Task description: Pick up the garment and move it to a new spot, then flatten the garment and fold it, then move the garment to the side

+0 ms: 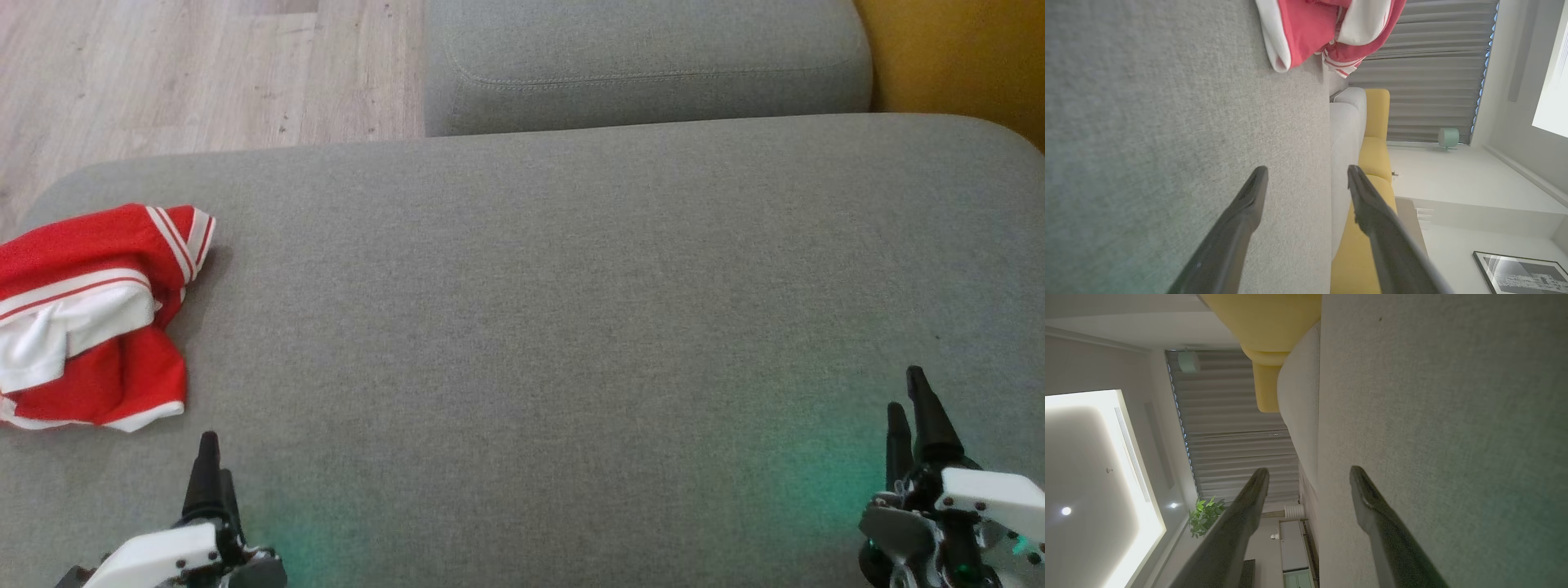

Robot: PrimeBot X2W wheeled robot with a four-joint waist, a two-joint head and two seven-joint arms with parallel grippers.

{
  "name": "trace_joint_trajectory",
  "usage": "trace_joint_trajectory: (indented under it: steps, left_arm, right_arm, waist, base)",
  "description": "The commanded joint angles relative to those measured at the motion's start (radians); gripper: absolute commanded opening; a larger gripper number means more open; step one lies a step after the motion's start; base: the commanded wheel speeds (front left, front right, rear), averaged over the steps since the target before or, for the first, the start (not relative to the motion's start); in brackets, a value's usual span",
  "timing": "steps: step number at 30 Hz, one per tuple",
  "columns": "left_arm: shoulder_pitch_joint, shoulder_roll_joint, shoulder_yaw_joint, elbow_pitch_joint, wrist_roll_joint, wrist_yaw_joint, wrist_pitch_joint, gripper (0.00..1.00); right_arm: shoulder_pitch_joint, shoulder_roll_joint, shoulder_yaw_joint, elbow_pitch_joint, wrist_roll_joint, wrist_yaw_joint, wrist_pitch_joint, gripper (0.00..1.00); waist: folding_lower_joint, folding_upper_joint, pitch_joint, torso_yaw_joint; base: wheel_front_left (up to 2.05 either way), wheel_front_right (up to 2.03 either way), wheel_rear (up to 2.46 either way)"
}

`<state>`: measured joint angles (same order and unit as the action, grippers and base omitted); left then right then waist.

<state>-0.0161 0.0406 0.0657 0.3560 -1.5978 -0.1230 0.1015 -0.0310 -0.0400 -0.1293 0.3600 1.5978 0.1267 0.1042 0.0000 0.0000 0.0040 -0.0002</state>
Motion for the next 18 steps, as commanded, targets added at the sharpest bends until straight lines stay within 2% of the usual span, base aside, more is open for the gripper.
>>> trace_joint_trajectory:
  steps: [1, 18]
  left_arm:
    - [-0.053, 0.007, 0.000, -0.031, 0.030, -0.001, -0.012, 1.00]
    - [-0.071, 0.009, -0.017, -0.034, 0.258, -0.002, -0.059, 1.00]
  right_arm:
    - [-0.052, -0.012, 0.012, -0.040, -0.021, 0.001, -0.013, 1.00]
    - [-0.084, -0.033, 0.050, -0.029, -0.216, 0.001, -0.063, 1.00]
  waist:
    - [0.0001, 0.0000, 0.001, 0.000]
    - [0.0001, 0.0000, 0.010, -0.004]
  base:
    - [0.00, 0.00, 0.00]
    - [0.00, 0.00, 0.00]
